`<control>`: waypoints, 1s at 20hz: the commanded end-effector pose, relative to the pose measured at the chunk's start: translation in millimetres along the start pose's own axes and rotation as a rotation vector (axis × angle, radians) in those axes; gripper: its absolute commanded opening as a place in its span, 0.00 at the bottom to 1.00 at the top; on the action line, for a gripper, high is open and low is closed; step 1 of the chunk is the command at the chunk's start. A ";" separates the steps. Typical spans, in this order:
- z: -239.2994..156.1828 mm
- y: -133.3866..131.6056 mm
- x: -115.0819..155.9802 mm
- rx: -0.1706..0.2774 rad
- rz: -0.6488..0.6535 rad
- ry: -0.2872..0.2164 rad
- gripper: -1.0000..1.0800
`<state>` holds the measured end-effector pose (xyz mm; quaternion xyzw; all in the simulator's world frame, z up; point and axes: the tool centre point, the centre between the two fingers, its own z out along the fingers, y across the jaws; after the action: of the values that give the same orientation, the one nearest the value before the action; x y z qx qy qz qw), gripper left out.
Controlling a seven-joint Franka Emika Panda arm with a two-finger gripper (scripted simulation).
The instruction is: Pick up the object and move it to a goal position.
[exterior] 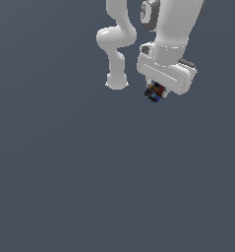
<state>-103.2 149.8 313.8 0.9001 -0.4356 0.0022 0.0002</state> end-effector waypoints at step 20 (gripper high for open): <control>-123.3 -33.9 -20.3 -0.001 -0.002 -0.004 0.00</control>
<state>-90.3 186.2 434.0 0.9007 -0.4345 -0.0002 0.0002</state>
